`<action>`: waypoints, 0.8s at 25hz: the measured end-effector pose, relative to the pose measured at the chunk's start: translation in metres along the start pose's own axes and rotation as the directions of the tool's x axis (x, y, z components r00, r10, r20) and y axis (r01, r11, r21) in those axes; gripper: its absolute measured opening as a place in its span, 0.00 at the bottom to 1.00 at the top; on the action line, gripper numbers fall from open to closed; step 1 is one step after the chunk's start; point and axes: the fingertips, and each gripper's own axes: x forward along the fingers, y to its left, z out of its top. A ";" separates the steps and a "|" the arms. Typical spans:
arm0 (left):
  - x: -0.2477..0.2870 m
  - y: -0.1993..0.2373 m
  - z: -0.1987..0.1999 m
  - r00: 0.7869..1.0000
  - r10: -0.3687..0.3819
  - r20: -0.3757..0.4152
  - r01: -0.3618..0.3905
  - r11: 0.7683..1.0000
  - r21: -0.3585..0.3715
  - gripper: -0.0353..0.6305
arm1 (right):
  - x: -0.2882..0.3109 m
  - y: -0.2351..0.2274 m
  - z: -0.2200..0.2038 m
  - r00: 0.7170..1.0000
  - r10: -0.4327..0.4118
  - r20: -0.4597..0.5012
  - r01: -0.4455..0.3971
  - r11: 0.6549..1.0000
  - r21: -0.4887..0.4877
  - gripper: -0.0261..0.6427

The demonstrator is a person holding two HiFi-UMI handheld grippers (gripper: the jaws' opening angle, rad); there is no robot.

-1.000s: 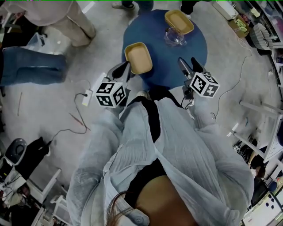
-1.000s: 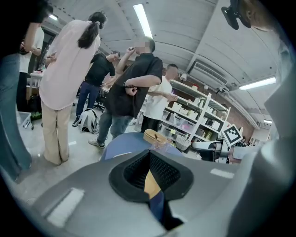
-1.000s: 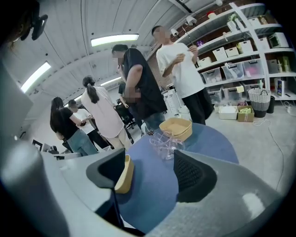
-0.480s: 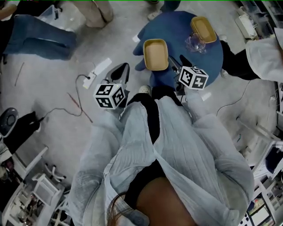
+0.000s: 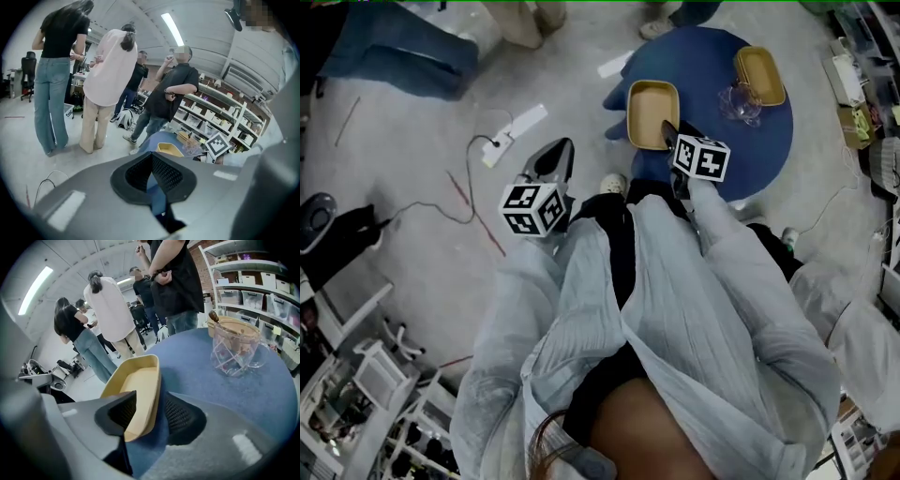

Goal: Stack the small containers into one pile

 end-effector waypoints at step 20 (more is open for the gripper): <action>0.010 -0.002 0.008 0.995 -0.099 -0.016 0.100 0.994 0.051 0.07 | -0.032 -0.008 0.014 0.991 -0.126 0.049 0.120 0.988 0.102 0.06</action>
